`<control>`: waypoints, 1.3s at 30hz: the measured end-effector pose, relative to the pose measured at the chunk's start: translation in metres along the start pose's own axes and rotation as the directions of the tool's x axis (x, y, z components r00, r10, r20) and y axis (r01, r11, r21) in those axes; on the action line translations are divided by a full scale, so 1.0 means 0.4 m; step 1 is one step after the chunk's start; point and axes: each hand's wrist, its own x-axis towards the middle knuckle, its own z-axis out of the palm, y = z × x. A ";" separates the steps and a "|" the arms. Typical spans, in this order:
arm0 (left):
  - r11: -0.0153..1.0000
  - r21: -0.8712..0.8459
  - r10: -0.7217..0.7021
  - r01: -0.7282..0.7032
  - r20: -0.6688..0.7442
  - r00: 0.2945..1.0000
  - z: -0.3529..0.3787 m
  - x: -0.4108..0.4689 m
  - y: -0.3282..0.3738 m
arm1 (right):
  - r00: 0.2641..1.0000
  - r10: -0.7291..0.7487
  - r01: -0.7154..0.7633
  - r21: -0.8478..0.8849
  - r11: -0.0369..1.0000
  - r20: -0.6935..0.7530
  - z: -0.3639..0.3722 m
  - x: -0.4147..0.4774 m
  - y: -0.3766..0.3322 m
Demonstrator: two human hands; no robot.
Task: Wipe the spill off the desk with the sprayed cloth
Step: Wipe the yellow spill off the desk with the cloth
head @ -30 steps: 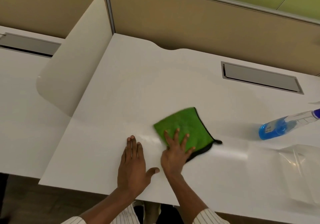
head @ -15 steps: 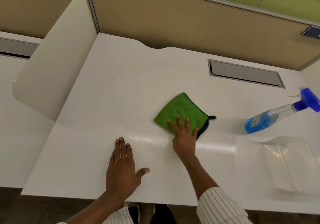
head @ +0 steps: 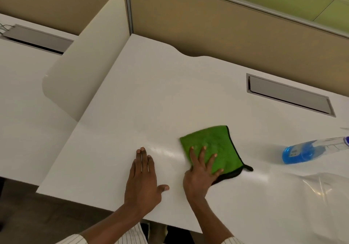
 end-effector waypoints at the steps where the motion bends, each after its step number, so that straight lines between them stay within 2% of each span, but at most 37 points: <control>1: 1.000 -0.006 -0.002 0.002 -0.018 1.000 0.002 0.002 0.000 | 0.991 -0.132 0.133 -0.017 0.991 0.027 0.009 0.003 -0.021; 3: 1.000 -0.007 -0.002 0.002 -0.040 0.999 0.005 0.003 0.000 | 0.924 -0.374 0.377 -0.021 0.926 0.078 0.016 0.029 -0.054; 5: 1.000 0.002 -0.006 0.006 -0.044 0.999 0.008 0.005 0.000 | 0.834 -0.539 0.544 -0.016 0.839 0.121 0.014 0.077 -0.076; 8: 0.999 0.036 -0.024 0.025 -0.003 1.000 0.011 0.009 0.004 | 0.751 -0.633 0.644 0.004 0.765 0.186 -0.007 0.174 -0.082; 10: 0.998 0.048 -0.049 0.047 0.040 0.998 0.005 0.012 0.010 | 0.744 -0.636 0.648 0.010 0.762 0.203 -0.028 0.239 -0.073; 14: 0.991 0.067 -0.119 0.112 0.125 0.985 -0.016 0.027 0.043 | 0.836 -0.512 0.519 0.014 0.854 0.196 -0.081 0.360 -0.020; 19: 0.973 0.159 -0.200 0.170 0.200 0.959 -0.050 0.046 0.090 | 0.969 -0.213 0.212 0.025 0.977 0.123 -0.157 0.461 0.143; 23: 0.973 0.148 -0.205 0.178 0.196 0.959 -0.061 0.059 0.122 | 0.995 -0.011 0.011 -0.002 1.000 0.103 -0.186 0.449 0.245; 26: 0.990 0.088 -0.126 0.112 0.180 0.975 -0.054 0.059 0.138 | 0.998 0.013 -0.009 -0.072 0.997 0.056 -0.165 0.378 0.261; 30: 0.998 0.018 -0.067 0.065 0.184 0.981 -0.026 0.046 0.151 | 0.999 0.036 -0.035 -0.098 0.995 0.011 -0.107 0.257 0.185; 32: 0.998 0.019 -0.061 0.059 0.179 0.982 -0.016 0.044 0.149 | 0.999 -0.035 0.038 -0.090 0.995 0.026 -0.073 0.214 0.122; 35: 0.998 0.034 -0.058 0.052 0.180 0.982 -0.011 0.049 0.143 | 0.964 -0.252 0.258 -0.065 0.964 0.085 -0.035 0.180 0.032; 37: 0.998 0.045 -0.057 0.050 0.185 0.981 -0.010 0.052 0.145 | 0.894 -0.432 0.439 -0.033 0.898 0.122 -0.024 0.191 -0.018; 39: 0.996 0.067 -0.068 0.057 0.186 0.980 -0.011 0.056 0.153 | 0.780 -0.600 0.613 -0.024 0.790 0.178 -0.023 0.232 -0.059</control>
